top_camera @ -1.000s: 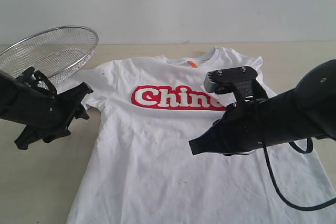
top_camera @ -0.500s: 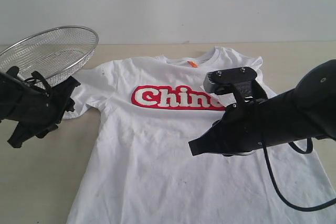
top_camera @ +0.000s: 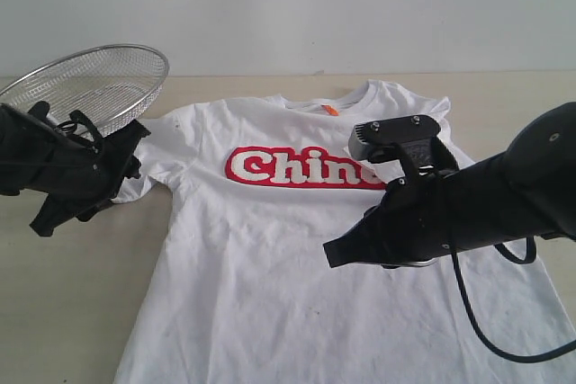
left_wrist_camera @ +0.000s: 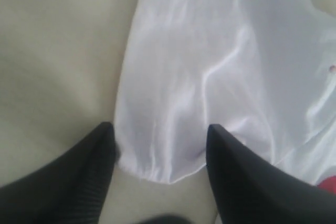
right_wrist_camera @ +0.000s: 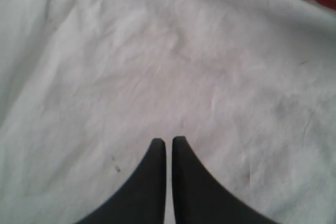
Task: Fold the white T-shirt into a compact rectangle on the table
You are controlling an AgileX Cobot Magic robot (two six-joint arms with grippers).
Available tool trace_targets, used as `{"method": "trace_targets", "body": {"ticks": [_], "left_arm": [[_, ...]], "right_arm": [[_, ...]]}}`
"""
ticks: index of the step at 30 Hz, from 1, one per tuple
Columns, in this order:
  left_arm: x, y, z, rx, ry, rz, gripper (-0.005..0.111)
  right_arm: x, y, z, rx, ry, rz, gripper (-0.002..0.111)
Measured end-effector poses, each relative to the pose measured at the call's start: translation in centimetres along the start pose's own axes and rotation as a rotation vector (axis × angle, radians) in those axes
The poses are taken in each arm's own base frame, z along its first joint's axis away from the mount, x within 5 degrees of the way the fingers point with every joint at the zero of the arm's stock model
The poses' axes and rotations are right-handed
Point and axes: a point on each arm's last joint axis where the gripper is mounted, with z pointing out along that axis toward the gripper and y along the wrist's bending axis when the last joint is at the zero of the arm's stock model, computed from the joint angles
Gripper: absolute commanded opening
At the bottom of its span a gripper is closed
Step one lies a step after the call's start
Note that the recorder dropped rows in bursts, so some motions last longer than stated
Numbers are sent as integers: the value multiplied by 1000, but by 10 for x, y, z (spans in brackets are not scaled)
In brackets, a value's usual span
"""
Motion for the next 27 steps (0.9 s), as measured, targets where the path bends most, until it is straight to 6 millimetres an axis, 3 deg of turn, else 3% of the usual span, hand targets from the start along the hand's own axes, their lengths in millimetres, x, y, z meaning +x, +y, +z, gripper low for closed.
{"method": "trace_targets", "body": {"ticks": [9, 16, 27], "left_arm": [[0, 1, 7, -14, -12, 12, 42], [0, 4, 12, -30, -25, 25, 6], [0, 2, 14, -8, -18, 157, 5]], "right_arm": [[0, 0, 0, 0, 0, -3, 0], [0, 0, 0, 0, 0, -3, 0], [-1, -1, 0, 15, -12, -4, 0]]}}
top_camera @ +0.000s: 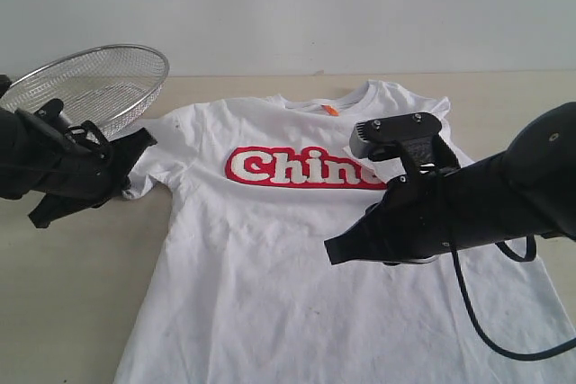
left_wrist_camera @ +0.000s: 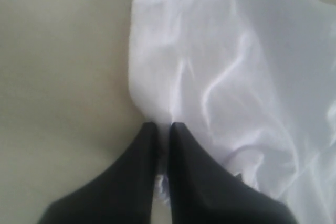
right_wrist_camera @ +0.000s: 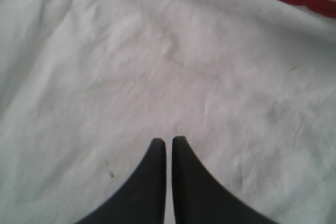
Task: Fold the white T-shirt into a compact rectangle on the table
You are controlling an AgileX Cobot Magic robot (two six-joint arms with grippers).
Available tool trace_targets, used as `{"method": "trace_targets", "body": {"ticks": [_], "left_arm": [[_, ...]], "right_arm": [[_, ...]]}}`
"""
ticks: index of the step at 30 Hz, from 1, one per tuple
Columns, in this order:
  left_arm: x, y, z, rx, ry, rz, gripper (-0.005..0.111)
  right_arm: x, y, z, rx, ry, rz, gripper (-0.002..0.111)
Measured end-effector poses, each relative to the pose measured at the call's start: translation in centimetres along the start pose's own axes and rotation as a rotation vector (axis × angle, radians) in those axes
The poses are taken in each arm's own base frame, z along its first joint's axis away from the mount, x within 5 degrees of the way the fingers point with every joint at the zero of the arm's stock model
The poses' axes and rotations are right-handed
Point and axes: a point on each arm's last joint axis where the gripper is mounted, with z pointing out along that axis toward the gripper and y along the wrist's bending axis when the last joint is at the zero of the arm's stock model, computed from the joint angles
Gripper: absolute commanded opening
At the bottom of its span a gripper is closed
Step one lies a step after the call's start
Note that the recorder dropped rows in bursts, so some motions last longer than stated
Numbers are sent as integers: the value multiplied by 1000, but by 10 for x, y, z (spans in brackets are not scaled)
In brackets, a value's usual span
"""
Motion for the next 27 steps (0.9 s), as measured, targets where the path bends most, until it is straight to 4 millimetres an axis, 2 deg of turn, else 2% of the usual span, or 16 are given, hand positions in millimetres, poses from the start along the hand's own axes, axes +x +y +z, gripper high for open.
{"method": "trace_targets", "body": {"ticks": [7, 13, 21, 27], "left_arm": [[-1, -14, -2, 60, 65, 50, 5], [-18, -37, -17, 146, 44, 62, 5], [-28, -55, -22, 205, 33, 134, 5], [-26, -76, -26, 258, 20, 194, 5]], "right_arm": [[0, 0, 0, 3, -3, 0, 0], [0, 0, 0, 5, -4, 0, 0], [0, 0, 0, 5, -4, 0, 0], [0, 0, 0, 5, -4, 0, 0]]}}
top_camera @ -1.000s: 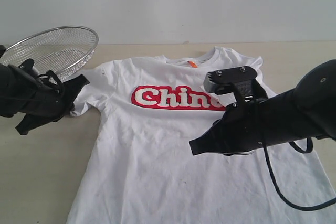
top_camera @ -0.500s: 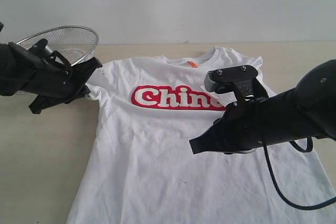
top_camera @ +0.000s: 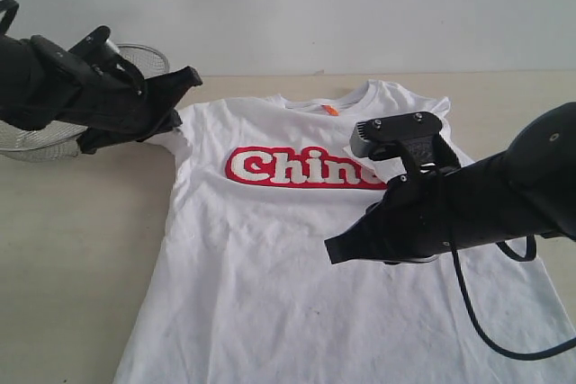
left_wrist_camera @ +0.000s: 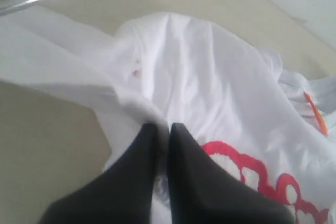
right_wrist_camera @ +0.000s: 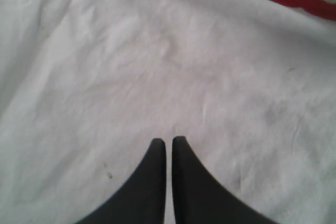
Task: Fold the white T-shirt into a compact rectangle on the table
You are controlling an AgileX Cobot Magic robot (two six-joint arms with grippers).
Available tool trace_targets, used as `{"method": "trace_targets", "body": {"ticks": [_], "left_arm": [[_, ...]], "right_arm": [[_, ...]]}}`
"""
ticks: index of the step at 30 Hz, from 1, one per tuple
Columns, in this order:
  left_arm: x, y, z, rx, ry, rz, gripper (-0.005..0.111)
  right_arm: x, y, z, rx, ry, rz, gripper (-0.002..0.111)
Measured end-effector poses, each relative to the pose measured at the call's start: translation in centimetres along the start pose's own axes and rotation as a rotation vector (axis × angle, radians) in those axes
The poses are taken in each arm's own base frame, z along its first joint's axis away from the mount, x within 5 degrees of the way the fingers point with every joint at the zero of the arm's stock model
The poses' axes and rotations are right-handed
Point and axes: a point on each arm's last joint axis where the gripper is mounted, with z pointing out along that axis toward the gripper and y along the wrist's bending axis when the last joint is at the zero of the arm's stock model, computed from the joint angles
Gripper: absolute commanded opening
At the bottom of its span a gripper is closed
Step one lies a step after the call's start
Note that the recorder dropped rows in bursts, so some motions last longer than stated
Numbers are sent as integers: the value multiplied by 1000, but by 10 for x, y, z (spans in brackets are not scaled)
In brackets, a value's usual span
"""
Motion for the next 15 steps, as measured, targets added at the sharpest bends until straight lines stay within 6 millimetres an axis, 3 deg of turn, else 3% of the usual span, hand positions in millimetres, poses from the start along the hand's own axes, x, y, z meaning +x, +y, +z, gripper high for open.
{"method": "trace_targets", "body": {"ticks": [8, 15], "left_arm": [[25, -20, 21, 28, 69, 67, 5], [35, -37, 29, 66, 99, 153, 5]], "right_arm": [[0, 0, 0, 0, 0, 0, 0], [0, 0, 0, 4, -3, 0, 0]]}}
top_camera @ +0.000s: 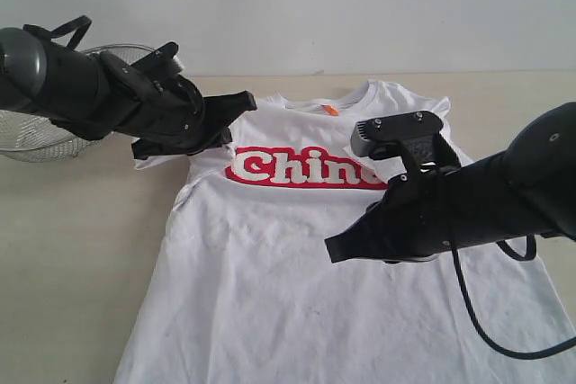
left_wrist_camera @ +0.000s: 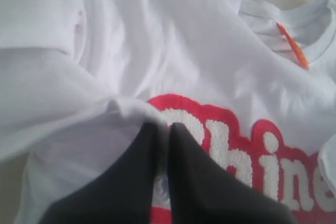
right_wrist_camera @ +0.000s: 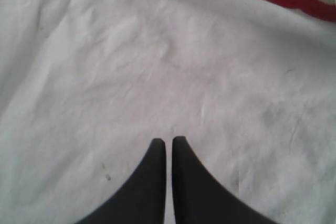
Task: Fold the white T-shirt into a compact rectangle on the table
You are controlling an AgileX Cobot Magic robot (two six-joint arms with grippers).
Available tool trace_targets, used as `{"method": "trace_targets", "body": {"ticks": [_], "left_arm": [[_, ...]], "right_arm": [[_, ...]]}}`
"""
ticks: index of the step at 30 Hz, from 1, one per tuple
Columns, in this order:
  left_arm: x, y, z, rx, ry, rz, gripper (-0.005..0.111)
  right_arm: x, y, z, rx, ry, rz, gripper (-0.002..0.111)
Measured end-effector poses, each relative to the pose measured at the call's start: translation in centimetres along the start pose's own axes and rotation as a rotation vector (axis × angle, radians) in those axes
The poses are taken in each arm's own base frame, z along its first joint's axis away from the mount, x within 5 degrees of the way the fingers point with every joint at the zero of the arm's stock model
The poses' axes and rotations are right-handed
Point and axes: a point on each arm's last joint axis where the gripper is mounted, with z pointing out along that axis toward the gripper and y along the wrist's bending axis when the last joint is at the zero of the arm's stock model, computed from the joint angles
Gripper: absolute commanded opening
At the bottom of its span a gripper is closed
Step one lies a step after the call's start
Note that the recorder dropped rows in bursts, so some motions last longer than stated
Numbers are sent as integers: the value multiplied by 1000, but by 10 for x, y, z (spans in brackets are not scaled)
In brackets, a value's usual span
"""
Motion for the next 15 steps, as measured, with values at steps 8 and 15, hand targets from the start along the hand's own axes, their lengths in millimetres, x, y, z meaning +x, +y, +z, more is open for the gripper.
{"method": "trace_targets", "body": {"ticks": [8, 15], "left_arm": [[17, 7, 17, -10, 88, 63, 11], [23, 5, 24, 6, 128, 199, 64]], "right_arm": [[-1, -1, 0, 8, -8, 13, 0], [-1, -1, 0, 9, -9, 15, 0]]}}
